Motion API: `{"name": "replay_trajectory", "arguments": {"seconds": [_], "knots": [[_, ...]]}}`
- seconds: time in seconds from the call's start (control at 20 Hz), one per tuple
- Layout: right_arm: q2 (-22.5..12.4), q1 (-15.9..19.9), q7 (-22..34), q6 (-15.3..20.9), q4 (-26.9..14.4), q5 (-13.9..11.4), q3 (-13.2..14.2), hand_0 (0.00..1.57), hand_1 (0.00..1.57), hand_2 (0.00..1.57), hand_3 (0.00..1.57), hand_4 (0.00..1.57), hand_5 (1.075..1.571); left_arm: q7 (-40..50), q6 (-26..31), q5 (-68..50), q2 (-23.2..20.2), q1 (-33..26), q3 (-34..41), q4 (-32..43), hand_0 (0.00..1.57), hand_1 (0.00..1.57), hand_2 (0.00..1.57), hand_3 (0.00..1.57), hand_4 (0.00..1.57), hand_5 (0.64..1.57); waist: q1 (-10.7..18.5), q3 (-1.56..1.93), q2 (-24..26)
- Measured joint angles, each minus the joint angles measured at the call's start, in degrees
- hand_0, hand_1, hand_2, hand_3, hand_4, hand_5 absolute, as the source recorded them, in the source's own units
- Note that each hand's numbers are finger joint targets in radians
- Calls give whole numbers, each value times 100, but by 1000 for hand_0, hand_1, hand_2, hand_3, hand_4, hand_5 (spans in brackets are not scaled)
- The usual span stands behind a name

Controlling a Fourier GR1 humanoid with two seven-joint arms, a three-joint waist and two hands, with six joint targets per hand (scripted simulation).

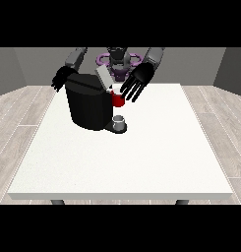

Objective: Insert the coffee pod into the coffee machine and close the lid

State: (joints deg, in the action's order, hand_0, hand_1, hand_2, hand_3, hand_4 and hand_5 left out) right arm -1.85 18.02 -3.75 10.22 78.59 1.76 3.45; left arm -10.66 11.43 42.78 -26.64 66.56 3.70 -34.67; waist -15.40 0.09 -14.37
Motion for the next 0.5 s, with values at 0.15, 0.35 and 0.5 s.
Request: {"name": "replay_trajectory", "arguments": {"seconds": [0.15,0.35,0.5], "knots": [[-34,-141,-71,-44,-79,11,26,0,0,0,0,338,1571,8,58,33,18,-55,-18,-23,0,0,0,0,0,1571,34,-4,111],[-17,-165,-69,-17,-135,17,39,0,0,0,0,378,1571,104,129,55,56,-40,-1,-32,0,0,0,0,0,1571,64,-6,195],[0,-194,-104,21,-204,-23,26,0,0,0,0,411,1571,178,78,89,207,-84,-31,-99,0,0,0,0,0,1571,138,-7,290]]}}
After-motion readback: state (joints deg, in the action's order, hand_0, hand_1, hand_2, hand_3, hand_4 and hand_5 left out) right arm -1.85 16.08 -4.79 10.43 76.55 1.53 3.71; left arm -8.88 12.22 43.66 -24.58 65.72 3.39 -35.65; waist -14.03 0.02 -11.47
